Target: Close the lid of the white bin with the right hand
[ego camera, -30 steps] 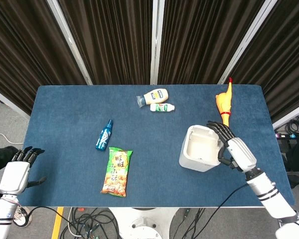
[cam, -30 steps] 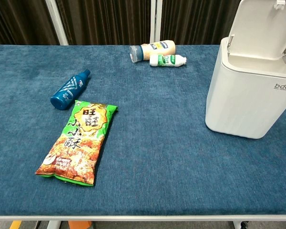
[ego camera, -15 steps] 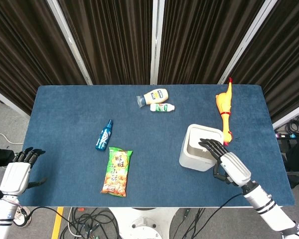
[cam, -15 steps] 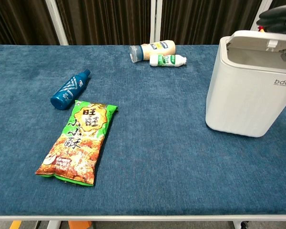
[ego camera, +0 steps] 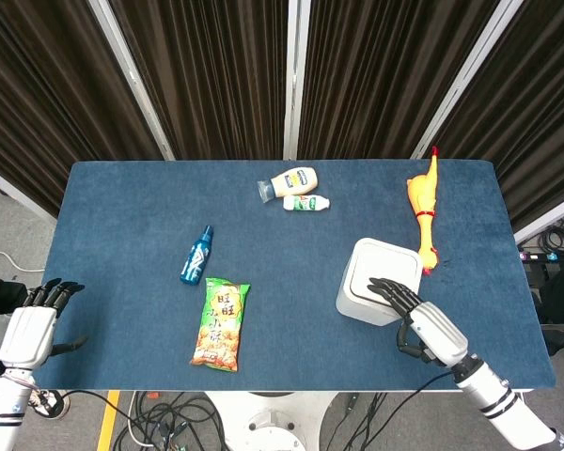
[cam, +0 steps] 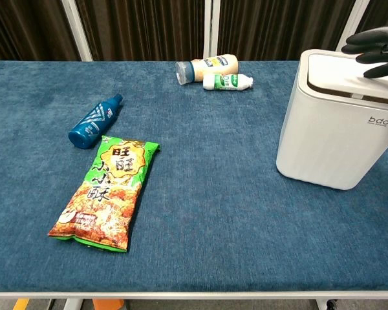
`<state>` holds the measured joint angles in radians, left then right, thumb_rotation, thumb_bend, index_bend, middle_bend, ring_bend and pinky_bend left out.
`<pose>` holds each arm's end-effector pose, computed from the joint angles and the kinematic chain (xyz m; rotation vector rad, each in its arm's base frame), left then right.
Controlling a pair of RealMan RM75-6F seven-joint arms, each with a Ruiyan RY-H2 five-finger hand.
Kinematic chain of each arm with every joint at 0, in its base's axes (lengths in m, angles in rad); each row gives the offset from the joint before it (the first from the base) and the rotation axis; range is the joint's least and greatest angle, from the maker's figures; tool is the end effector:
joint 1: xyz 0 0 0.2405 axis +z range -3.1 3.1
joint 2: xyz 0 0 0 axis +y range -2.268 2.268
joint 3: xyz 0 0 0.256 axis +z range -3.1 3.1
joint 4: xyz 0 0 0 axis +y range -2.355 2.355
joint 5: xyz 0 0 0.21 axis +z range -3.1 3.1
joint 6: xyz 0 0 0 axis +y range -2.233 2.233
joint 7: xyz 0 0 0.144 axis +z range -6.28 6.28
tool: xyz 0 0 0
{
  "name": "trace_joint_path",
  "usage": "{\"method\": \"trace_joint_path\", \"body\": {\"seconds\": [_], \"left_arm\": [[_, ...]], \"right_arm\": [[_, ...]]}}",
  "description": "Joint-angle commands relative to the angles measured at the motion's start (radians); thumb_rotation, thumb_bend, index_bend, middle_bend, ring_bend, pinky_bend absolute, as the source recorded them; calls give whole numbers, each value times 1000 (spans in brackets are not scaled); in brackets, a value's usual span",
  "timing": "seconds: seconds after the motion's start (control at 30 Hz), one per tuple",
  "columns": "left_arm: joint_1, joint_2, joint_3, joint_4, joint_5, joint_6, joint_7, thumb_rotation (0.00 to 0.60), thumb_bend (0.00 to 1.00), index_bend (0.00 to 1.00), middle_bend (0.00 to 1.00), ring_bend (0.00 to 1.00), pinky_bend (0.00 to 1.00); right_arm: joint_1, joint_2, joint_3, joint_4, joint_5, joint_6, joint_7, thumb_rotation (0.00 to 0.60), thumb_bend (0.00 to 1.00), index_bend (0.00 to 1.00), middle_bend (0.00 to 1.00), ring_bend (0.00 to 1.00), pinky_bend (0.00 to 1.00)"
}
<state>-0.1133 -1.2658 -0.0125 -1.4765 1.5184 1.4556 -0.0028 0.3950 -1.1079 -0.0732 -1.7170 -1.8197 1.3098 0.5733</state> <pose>-0.3200 0.1830 0.1133 -1.4481 -0.9388 -0.9039 -0.2112 -0.2148 0.1010 1.8275 -1.4030 1.4247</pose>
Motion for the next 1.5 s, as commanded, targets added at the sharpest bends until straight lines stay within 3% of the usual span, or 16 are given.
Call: {"method": "trace_joint_path", "body": {"seconds": [0.03, 0.77, 0.97, 1.2, 1.37, 1.5], "left_arm": [[0, 0, 0, 1, -1, -1, -2, 600, 0, 229, 196, 107, 188], [2, 2, -1, 1, -3, -1, -6, 600, 0, 229, 196, 107, 187], [2, 1, -1, 3, -2, 0, -6, 600, 0, 229, 196, 107, 188], [4, 0, 0, 1, 3, 6, -6, 600, 0, 229, 196, 107, 187], [3, 6, -4, -12, 1, 7, -4, 600, 0, 229, 196, 107, 187], [0, 10, -5, -21, 6, 8, -1, 600, 0, 229, 196, 107, 187]], "right_arm": [[0, -2, -4, 1, 2, 0, 4, 600, 1000, 0, 0, 0, 105], [18, -31, -31, 52, 38, -26, 101, 600, 1000, 0, 0, 0, 145], [-3, -22, -13, 40, 1, 71, 73, 600, 1000, 0, 0, 0, 145], [-87, 22, -5, 46, 17, 187, -96, 600, 1000, 0, 0, 0, 144], [-213, -9, 13, 176, 172, 243, -382, 600, 1000, 0, 0, 0, 121], [-296, -49, 17, 275, 282, 265, -435, 600, 1000, 0, 5, 0, 97]]}}
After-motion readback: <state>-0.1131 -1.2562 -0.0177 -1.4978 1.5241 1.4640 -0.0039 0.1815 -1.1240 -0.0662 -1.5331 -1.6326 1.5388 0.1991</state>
